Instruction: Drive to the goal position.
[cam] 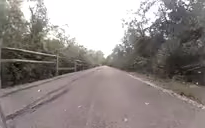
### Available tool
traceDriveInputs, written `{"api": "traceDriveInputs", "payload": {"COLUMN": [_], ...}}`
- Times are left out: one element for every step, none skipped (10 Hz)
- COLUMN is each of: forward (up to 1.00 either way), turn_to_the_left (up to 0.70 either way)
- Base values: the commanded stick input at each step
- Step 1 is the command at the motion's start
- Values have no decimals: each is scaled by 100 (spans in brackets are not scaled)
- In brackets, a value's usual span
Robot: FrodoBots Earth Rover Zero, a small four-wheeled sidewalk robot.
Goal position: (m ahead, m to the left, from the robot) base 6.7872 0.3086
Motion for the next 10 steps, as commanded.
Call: {"api": "traceDriveInputs", "payload": {"forward": [70,70,70,70,70,70,70,70,70,70], "turn_to_the_left": [0,0,0,0,0,0,0,0,0,0]}}
